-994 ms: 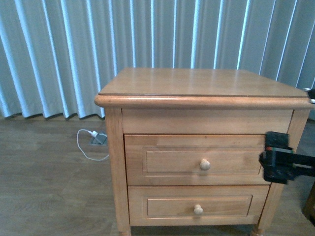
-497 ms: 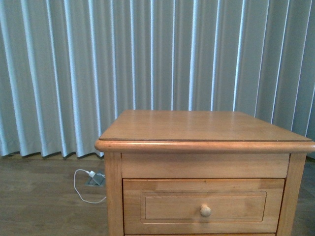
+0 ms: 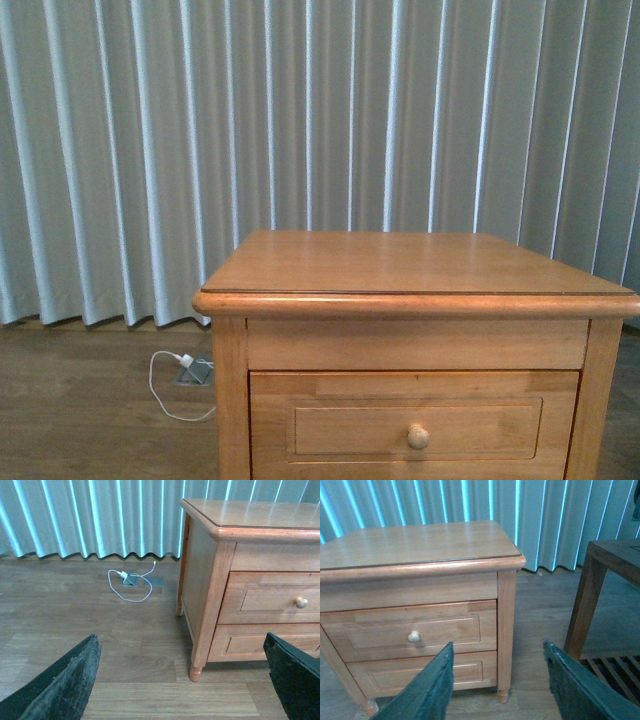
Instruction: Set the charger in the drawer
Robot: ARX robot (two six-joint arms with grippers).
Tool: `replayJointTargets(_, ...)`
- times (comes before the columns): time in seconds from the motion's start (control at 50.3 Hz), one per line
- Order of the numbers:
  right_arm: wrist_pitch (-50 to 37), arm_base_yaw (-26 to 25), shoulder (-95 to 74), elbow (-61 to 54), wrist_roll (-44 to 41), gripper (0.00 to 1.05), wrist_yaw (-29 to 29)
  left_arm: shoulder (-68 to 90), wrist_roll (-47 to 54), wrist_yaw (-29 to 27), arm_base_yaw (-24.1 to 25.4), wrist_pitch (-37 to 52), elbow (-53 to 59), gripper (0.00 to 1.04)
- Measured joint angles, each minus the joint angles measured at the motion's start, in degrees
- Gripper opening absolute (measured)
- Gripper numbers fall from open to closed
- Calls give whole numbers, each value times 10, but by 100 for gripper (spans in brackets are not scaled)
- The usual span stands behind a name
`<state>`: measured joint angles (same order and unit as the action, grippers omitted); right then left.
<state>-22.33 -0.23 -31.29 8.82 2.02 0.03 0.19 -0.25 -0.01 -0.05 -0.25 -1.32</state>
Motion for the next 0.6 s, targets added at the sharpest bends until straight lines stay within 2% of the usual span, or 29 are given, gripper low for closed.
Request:
replayJointTargets(0.119, 10, 0, 36, -29, -14, 22, 0, 0, 0, 0, 0, 0, 0, 99)
replayJointTargets(0.238, 23, 0, 63, -42, -16, 1, 0, 0, 0, 0, 0, 0, 0, 99)
replayJointTargets(0.596, 72, 1, 139, -67, -18, 1, 0, 0, 0, 0, 0, 0, 0, 99)
